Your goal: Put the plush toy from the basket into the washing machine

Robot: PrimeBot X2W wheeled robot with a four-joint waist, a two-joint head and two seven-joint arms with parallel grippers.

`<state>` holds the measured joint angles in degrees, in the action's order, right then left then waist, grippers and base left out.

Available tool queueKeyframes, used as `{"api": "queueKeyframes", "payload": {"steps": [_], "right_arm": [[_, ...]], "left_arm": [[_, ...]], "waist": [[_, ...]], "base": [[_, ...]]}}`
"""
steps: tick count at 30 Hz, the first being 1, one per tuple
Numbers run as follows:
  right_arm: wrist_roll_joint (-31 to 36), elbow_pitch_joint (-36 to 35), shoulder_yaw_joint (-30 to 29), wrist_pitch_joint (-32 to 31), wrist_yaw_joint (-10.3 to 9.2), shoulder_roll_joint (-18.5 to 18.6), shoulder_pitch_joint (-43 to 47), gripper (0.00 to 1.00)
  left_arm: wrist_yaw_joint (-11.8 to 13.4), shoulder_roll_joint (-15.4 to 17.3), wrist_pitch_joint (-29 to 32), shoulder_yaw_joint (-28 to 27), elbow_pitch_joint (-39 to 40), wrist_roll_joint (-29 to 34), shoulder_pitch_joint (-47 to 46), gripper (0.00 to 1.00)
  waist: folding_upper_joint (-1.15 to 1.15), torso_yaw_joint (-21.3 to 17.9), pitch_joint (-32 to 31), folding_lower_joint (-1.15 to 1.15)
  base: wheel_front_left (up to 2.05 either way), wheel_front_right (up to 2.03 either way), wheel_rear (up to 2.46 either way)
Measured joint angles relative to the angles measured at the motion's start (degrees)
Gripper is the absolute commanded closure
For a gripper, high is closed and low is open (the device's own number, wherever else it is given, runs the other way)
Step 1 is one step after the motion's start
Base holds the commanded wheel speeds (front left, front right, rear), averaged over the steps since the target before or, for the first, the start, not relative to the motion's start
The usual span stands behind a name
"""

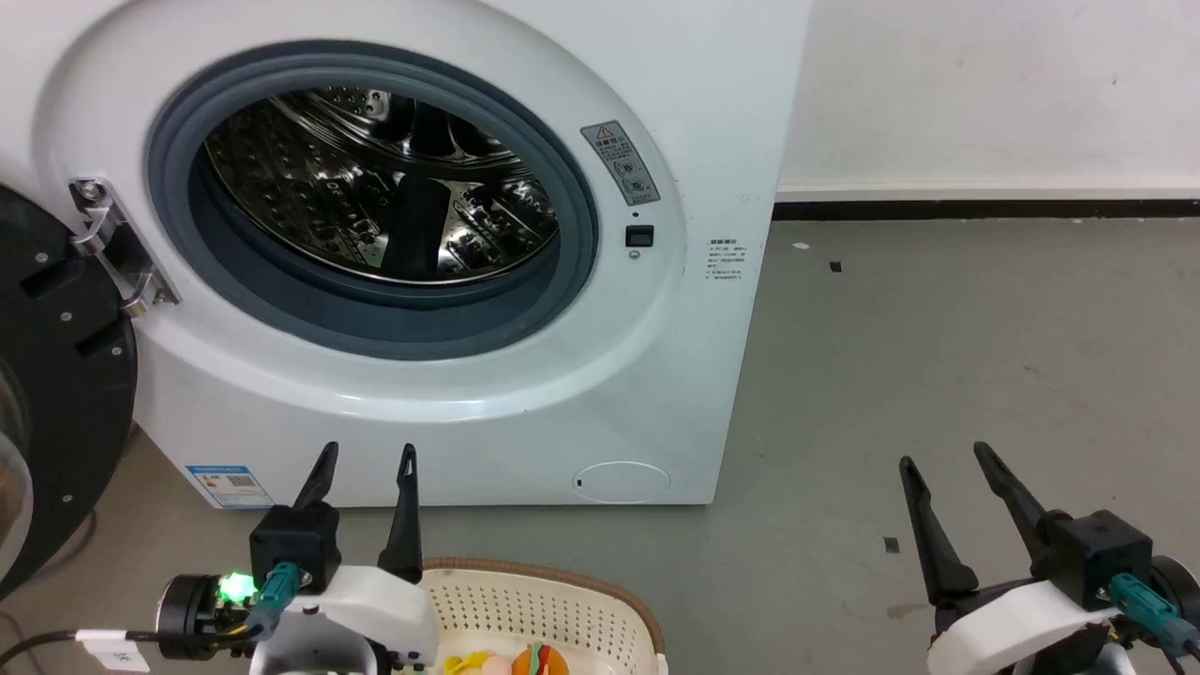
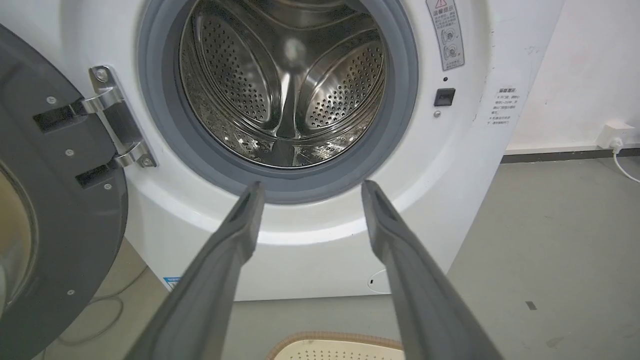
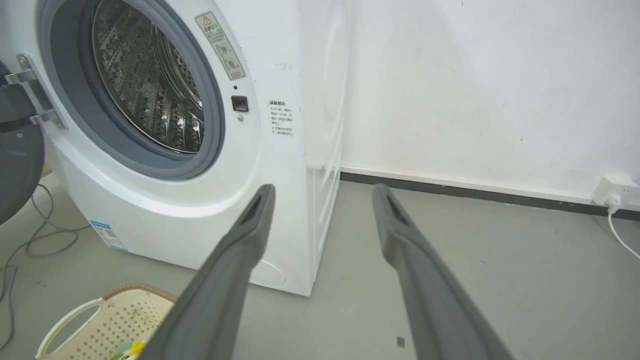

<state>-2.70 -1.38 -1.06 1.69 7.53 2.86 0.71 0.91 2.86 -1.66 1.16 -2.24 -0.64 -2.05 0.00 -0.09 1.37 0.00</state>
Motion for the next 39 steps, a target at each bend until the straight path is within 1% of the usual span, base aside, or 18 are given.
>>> {"api": "queueKeyframes", "payload": {"steps": [6,14,20,36,39], "right_arm": [[-1.5,-0.8,-0.3,0.7,0.00,0.0,-0.1,0.00],[-2.9,-1.8,-0.5,1.7,0.00,0.0,-1.6,0.00],[-3.6,-2.8,-0.8,2.5,0.00,0.0,-2.8,0.00],[-6.5,-5.5,-2.2,4.3,0.00,0.0,-6.9,0.00],[-7.0,-6.2,-2.4,4.6,0.00,0.0,-7.6,0.00]], "left_arm": [[-0.7,0.0,-0.8,0.3,-4.1,-1.2,-1.8,0.00],[-2.1,0.0,-1.4,1.6,-12.4,-2.2,-5.6,0.00],[-2.5,0.3,-1.3,2.3,-18.1,-2.7,-8.4,0.00],[-2.7,2.0,2.7,5.9,-28.4,-3.0,-15.2,0.00],[-3.1,2.3,3.8,6.8,-30.1,-3.1,-16.3,0.00]], "waist": [[0.00,-0.4,1.7,0.00],[0.00,-1.0,4.5,0.00],[0.00,-1.5,7.3,0.00],[0.00,-2.8,16.8,0.01],[0.00,-3.0,18.5,0.00]], "base": [[0.00,0.00,0.00],[0.00,0.00,0.00],[0.00,0.00,0.00],[0.00,0.00,0.00],[0.00,0.00,0.00]]}}
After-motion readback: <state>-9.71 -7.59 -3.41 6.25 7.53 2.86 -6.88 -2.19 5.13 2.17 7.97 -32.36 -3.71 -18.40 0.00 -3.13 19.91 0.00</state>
